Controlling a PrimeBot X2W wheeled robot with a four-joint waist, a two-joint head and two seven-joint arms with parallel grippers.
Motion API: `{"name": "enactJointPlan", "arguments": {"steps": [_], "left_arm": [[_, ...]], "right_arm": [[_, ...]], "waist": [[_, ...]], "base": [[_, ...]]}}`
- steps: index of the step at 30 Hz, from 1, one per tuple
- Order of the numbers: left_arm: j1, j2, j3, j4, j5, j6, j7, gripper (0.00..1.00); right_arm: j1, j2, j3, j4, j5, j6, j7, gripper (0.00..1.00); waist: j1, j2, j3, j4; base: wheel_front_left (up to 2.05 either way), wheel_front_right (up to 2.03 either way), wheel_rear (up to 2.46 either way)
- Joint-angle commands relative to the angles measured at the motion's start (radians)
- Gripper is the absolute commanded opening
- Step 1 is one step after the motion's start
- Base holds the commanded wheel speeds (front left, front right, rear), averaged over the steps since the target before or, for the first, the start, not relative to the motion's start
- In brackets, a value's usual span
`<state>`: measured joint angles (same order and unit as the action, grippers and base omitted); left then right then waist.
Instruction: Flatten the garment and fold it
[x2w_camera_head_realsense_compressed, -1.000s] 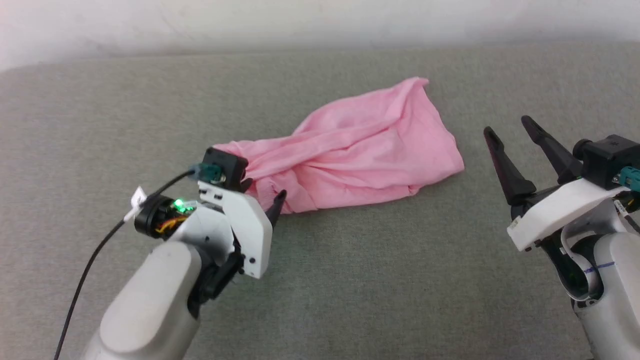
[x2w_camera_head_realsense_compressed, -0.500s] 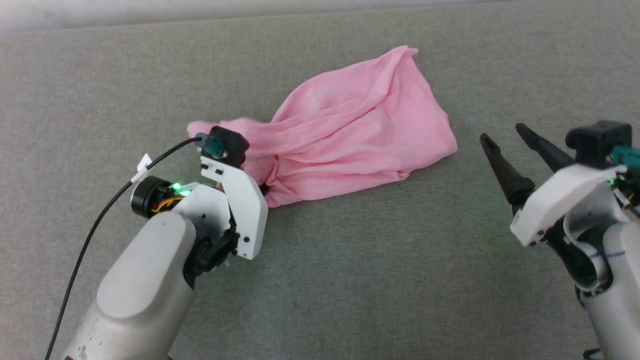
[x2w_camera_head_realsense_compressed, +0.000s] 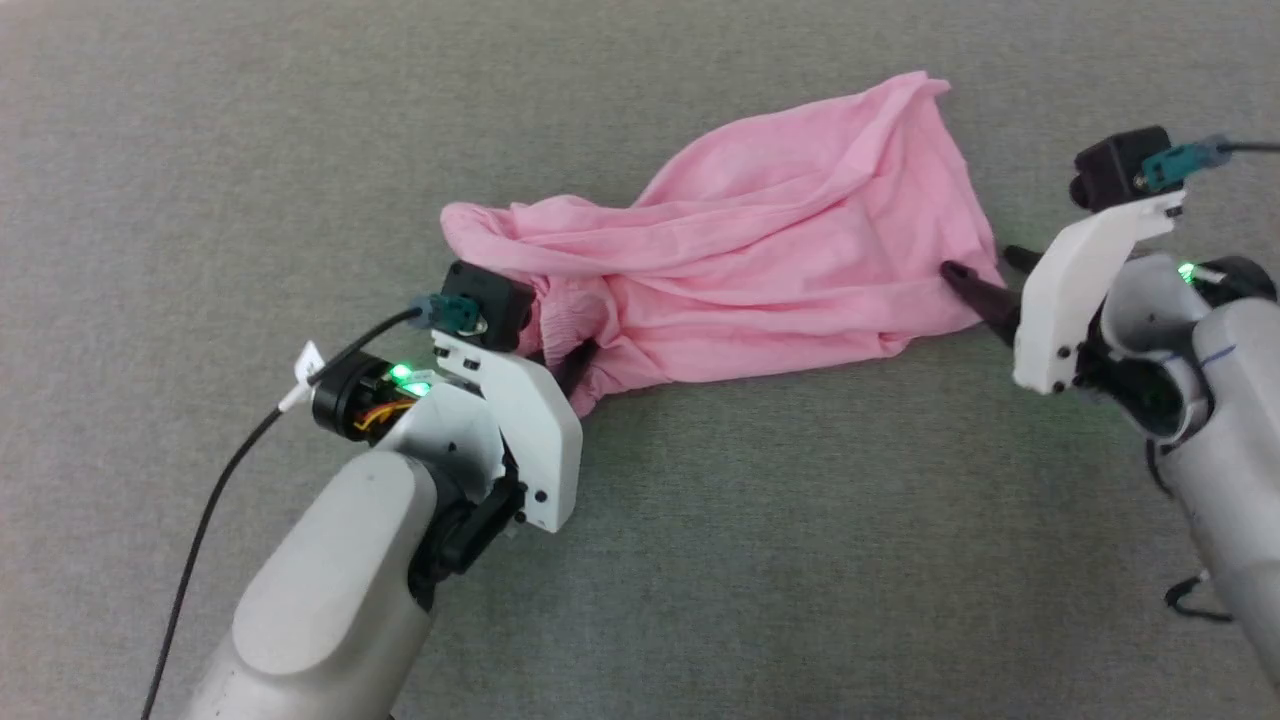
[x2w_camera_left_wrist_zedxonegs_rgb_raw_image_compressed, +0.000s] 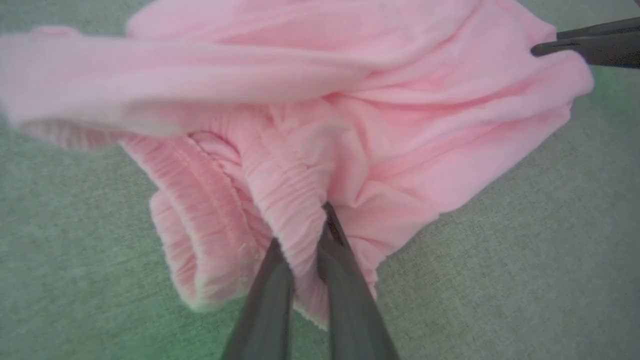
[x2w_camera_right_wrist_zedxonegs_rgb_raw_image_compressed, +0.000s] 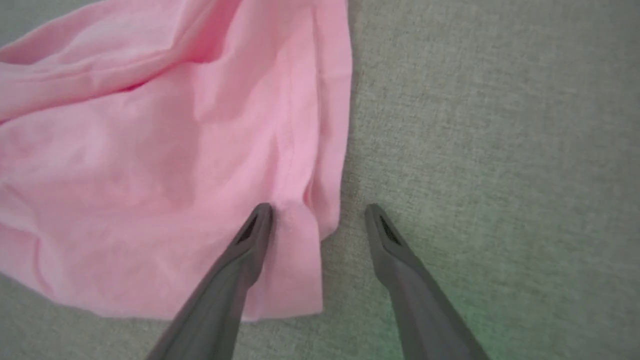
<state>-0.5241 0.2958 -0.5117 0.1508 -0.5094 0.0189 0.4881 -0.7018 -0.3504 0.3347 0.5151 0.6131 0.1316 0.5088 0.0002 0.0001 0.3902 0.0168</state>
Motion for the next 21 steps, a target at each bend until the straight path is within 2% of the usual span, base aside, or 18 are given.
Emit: {"name": "enactJointPlan", "arguments": {"steps": [1,3,4,6,7,11,15,21], "left_arm": [[0.026,0.002,-0.001,-0.005,0.011,0.01,-0.013,0.0],[0.032,-0.003,-0.001,-0.02,0.013,0.013,-0.036,0.0],[0.036,-0.004,-0.003,-0.026,0.015,0.013,-0.045,0.0],[0.043,-0.005,-0.004,-0.038,0.018,0.013,-0.064,0.0],[0.047,-0.004,-0.005,-0.043,0.02,0.014,-0.073,0.0],[0.062,0.003,-0.001,-0.058,0.028,0.015,-0.116,0.0],[0.088,0.011,-0.003,-0.073,0.029,0.012,-0.148,0.0],[0.172,0.035,-0.019,-0.097,0.018,0.005,-0.165,0.0]], "right_arm": [[-0.017,-0.006,0.02,0.054,0.01,-0.001,0.045,1.0],[-0.028,-0.007,0.044,0.115,0.027,-0.001,0.107,0.98],[-0.03,-0.005,0.053,0.136,0.037,-0.001,0.128,0.52],[-0.032,-0.002,0.066,0.16,0.056,-0.001,0.159,0.07],[-0.032,0.001,0.069,0.165,0.071,-0.001,0.169,0.0],[-0.039,-0.019,0.08,0.125,0.097,-0.001,0.129,0.0],[0.001,-0.061,0.066,0.028,0.12,-0.001,0.051,0.0],[0.24,-0.107,-0.025,-0.159,0.107,-0.001,-0.019,0.0]], "waist": [[-0.0002,-0.0001,0.018,0.035],[-0.0002,-0.0001,0.019,0.047],[-0.0002,-0.0001,0.018,0.052],[-0.0002,-0.0001,0.014,0.055],[-0.0002,-0.0001,0.01,0.056],[-0.0002,-0.0001,-0.02,0.052],[-0.0002,-0.0001,-0.075,0.046],[-0.0002,-0.0001,-0.164,0.013]], "base": [[0.0,0.0,0.0],[0.0,0.0,0.0],[0.0,0.0,0.0],[0.0,0.0,0.0],[0.0,0.0,0.0],[0.0,0.0,0.0],[0.0,0.0,0.0],[0.0,0.0,0.0]]}}
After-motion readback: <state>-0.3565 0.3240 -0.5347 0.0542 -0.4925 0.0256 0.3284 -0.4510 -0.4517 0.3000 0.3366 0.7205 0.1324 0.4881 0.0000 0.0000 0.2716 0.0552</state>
